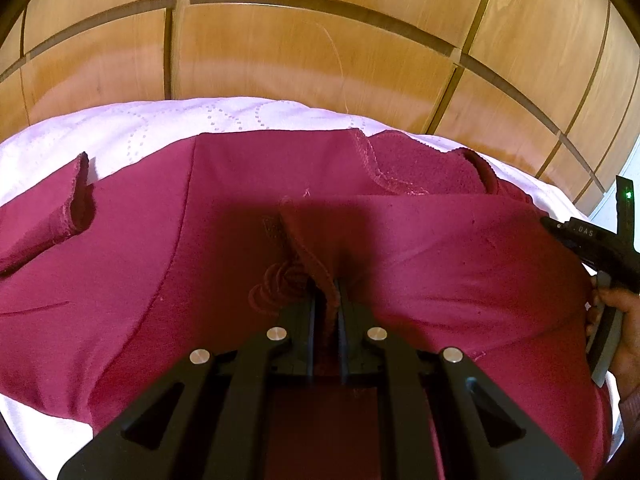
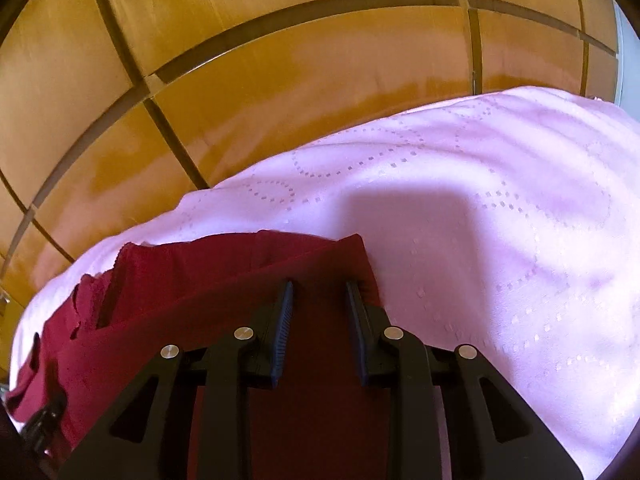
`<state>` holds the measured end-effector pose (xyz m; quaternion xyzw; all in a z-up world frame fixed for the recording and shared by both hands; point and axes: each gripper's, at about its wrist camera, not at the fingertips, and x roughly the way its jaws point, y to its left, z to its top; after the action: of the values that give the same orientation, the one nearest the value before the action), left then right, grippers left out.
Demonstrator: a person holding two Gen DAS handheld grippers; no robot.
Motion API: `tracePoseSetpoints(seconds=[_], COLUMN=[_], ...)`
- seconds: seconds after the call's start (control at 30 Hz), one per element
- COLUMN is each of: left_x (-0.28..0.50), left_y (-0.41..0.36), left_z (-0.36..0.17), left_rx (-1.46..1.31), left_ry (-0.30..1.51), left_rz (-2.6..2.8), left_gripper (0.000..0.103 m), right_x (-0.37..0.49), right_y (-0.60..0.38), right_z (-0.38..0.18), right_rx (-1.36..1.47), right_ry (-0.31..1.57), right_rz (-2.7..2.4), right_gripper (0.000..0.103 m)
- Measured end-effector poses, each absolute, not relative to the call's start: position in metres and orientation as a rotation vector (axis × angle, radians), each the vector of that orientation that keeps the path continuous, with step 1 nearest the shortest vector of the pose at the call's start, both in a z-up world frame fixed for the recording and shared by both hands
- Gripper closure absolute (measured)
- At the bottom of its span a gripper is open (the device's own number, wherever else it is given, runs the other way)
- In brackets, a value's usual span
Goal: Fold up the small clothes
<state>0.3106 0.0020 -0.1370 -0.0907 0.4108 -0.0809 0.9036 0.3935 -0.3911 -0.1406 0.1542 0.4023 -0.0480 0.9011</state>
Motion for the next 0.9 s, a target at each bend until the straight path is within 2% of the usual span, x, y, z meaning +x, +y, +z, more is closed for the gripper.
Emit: tracePoseSetpoints(seconds=[0.1,0.23,0.37,0.53,0.63,0.67,0.73,0.77,0.8,0.9], left_x=[0.311,0.311,0.311,0.311,0.307,0.305,0.294,0.284,0.272,0.244], left_y=[0.004,0.003,0.003,0.004,0.008,0.010,0.011,0.011,0.012,0.022], left_z=[-0.138,-0.138,-0.138,-0.137,-0.134,-0.132,-0.126,-0.121,-0.116,-0.106], left_rx=[-0.198,-0.196,-0.197,-0.205,-0.232,-0.241,-0.256,-0.253,-0.247,-0.276], left_ry=[0.850,0.851,0.853,0.853,0.848,0.849,0.840,0.823,0.800,0.768], left_rz=[-0.172,-0.172,-0.176,-0.184,-0.195,-0.194,-0.191,-0.184,-0.164,-0.155], left_gripper=[0.094,0.093,0.093,0.093,0.088,0.082,0.060,0.042,0.035,0.034], right_x=[0.372,0.324,0.294,0.291,0.288,0.288,0.286,0.287,0.288,0.288], right_y=[-0.386,-0.368,-0.354,-0.342,-0.336,-0.335,-0.339,-0.340,-0.339,-0.338], right_z=[-0.122,-0.102,-0.122,-0.135,-0.134,-0.133,-0.134,-0.134,-0.135,-0.135], right_rx=[0.298,0.296,0.312,0.245,0.179,0.173,0.177,0.180,0.181,0.175], right_ry=[0.797,0.768,0.851,0.844,0.837,0.833,0.827,0.823,0.821,0.818], right_rz=[-0.112,-0.019,-0.031,-0.075,-0.104,-0.107,-0.105,-0.104,-0.103,-0.106], right_gripper=[0.073,0.073,0.073,0.072,0.072,0.072,0.072,0.072,0.072,0.072])
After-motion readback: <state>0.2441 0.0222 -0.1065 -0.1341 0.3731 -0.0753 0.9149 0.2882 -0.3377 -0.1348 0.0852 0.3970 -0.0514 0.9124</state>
